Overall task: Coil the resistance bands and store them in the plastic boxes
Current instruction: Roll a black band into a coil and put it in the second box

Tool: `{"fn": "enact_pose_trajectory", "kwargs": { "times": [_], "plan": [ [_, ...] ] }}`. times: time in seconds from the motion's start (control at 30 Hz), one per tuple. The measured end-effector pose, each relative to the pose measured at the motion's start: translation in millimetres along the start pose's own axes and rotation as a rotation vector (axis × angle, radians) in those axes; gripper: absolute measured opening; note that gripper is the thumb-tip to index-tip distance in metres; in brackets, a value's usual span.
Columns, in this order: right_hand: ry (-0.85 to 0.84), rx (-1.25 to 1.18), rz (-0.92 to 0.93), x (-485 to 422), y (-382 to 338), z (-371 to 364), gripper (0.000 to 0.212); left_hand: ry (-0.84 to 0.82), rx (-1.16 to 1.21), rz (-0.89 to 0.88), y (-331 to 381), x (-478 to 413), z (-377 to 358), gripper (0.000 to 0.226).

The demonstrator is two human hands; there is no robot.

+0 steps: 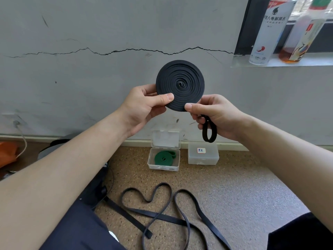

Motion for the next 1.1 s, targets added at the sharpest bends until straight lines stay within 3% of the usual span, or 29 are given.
{"fn": "enact_pose_trajectory", "kwargs": {
  "times": [0.2, 0.37, 0.77, 0.97, 1.1],
  "plan": [
    [0.088, -0.117, 0.041, -2.2, 3.7, -19.6, 0.014, 0.063, 0.303, -0.014, -10.3, 3.6, -29.8, 0.015],
    [0.053, -0.068, 0.021, 0.8, 0.1, -16.8, 0.012, 0.115, 0.129, -0.037, -5.0, -1.9, -15.9, 0.015],
    [-0.011, 0.045, -0.07, 3.1, -1.3, 6.2, 0.022, -0.007, -0.156, -0.018, 6.1, 0.7, 5.7, 0.015],
    [-0.026, 0.003, -0.059, 1.5, 0.2, 5.2, 0.029, -0.036, -0.178, 0.015, 6.8, 2.4, 6.8, 0.016],
    [0.023, -0.12, -0.005, -0.6, 2.7, -6.0, 0.037, 0.016, 0.058, 0.028, -0.6, 3.3, -4.1, 0.013]
  ]
}}
Point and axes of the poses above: each hand's wrist, its own x-axis away from the middle knuckle, its own z-axis out of the back of the hand, y = z × x, the point moved 3 cm from there along -x, towards the middle knuckle
